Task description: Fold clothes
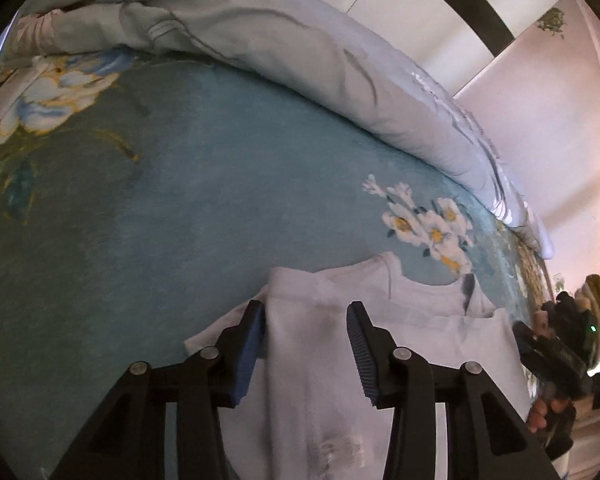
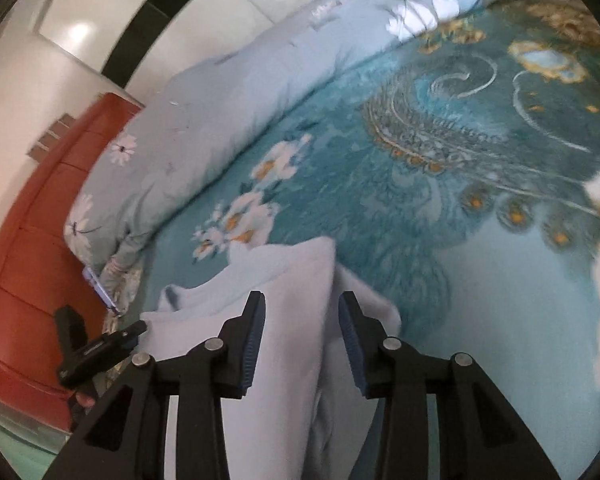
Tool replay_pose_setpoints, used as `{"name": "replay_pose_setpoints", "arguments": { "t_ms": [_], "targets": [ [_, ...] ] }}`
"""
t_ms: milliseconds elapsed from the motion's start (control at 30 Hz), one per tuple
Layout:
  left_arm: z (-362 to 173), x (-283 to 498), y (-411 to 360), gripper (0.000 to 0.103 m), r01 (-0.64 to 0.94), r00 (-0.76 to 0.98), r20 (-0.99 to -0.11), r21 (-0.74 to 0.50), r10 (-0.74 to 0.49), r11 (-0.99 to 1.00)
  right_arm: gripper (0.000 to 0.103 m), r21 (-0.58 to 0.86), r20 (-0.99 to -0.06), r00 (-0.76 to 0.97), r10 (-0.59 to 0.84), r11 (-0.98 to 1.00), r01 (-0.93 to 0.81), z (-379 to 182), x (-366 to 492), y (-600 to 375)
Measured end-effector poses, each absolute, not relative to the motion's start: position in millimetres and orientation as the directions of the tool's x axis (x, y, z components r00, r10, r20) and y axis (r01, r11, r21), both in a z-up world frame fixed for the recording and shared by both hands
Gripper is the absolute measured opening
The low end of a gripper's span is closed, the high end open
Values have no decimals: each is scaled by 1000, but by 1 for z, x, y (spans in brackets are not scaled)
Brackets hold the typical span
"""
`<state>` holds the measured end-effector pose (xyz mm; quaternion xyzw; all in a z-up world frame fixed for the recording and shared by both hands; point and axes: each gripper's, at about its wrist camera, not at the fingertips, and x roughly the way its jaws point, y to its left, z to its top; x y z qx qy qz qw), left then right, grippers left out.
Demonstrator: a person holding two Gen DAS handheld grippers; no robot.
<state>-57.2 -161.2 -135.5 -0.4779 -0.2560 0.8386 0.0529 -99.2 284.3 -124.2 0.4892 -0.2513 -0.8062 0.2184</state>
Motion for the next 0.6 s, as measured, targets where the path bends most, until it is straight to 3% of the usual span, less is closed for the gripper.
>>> {"name": "replay_pose_setpoints", "arguments": {
  "t_ms": [67,133,233,600],
  "targets": [
    [-134,-58,-160,19,153,-543,-776,-468,321,-871,40,640,-668,-417,-617,-762,101,-128,-108,285],
    [-133,-58,-158,11,153,-545,-785,-439,295,-885,37,668,-648,-411,-641,-738,97,-131,-115,286],
    [-132,-55,-156,8,146,-548,-791,-411,273,-900,6,707,-624,-394,-675,-702,83,-133,-119,288],
    [-99,-53,-155,7,76,-604,-749,-395,273,-915,2,677,-571,-429,-700,-697,235,-79,-124,276]
  ]
}}
